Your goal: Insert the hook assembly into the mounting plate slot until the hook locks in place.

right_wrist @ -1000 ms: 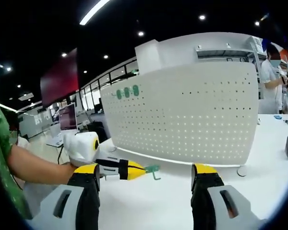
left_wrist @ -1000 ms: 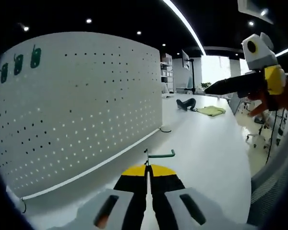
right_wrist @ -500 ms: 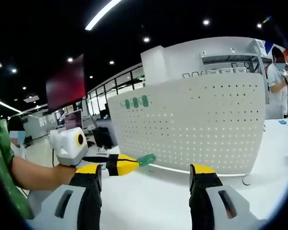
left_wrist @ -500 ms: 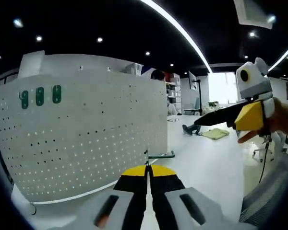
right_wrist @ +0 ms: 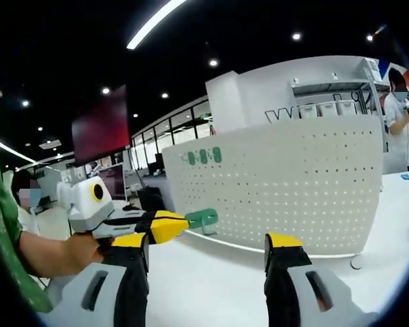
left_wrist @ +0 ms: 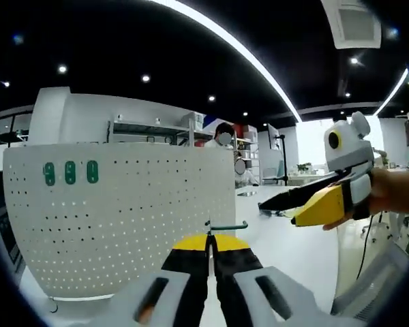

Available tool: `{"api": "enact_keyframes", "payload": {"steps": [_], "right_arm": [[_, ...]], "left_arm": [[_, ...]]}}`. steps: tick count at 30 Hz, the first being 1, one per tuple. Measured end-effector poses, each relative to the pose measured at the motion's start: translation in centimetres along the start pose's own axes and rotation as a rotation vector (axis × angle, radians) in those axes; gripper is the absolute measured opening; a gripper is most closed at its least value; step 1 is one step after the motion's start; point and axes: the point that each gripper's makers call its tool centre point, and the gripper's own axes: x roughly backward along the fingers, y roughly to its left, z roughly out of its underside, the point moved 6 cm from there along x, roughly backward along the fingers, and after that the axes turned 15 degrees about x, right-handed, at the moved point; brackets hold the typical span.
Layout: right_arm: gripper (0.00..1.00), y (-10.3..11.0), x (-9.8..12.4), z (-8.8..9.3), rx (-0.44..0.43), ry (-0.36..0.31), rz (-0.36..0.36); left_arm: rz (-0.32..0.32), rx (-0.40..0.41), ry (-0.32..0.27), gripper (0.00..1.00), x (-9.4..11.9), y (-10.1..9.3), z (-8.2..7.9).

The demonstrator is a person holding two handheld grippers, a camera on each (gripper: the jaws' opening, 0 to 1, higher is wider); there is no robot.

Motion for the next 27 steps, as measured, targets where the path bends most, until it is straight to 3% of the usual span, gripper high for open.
{"api": "enact_keyframes", "payload": {"steps": [11, 16, 27], "right_arm": [[0.51, 0.9, -0.2, -1.0, -0.056, -0.032, -0.045], [0.38, 1.3, -0.2, -1.2, -0.073, -0.039, -0.068], [0.27, 1.2, 0.0, -1.1, -0.166, -0.060, -0.082]], "left_arm": [[0.029, -0.010, -0.038, 0.01, 0.4, -1.2, -1.3], [0.041, -0.012, -0.048, 0.01, 0.5, -1.7, -1.7], [0.061, 0.000, -0.059, 0.01, 0.7, -2.5, -1.9]]}}
